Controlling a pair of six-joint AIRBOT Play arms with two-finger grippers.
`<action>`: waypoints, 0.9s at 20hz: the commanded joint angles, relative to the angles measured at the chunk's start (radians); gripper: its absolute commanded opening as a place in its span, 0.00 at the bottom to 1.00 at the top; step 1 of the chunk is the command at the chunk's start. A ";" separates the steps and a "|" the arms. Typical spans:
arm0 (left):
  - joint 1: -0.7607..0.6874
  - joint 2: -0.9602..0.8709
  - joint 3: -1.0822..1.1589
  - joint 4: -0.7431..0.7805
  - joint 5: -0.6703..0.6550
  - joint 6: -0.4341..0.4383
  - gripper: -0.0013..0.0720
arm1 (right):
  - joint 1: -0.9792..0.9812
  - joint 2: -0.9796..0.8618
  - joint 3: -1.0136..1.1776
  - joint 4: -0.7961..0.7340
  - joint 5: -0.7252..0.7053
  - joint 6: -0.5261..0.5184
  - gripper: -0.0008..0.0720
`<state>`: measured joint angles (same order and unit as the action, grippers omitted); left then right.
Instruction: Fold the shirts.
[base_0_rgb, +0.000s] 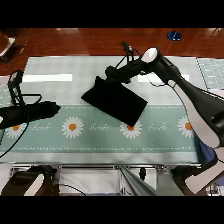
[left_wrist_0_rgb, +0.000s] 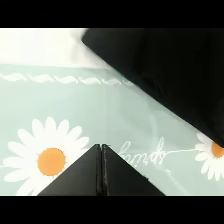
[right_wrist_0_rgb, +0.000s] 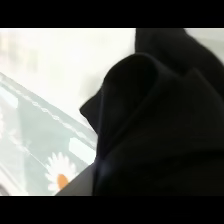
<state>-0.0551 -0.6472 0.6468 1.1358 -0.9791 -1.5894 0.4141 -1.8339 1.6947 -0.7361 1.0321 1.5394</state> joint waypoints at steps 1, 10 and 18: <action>-0.004 0.016 -0.050 -0.041 0.073 -0.002 0.04 | 0.041 -0.104 0.066 0.091 -0.026 0.027 0.29; -0.004 -0.019 -0.052 -0.049 0.105 -0.002 0.04 | -0.073 0.105 0.066 -0.113 0.323 -0.029 0.58; -0.004 -0.040 -0.052 -0.056 0.113 -0.022 0.04 | -0.103 0.245 0.058 -0.392 0.363 0.045 0.58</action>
<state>-0.0582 -0.6819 0.5949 1.0809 -0.8673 -1.6047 0.3214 -1.6363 1.7535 -0.9569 1.3632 1.5440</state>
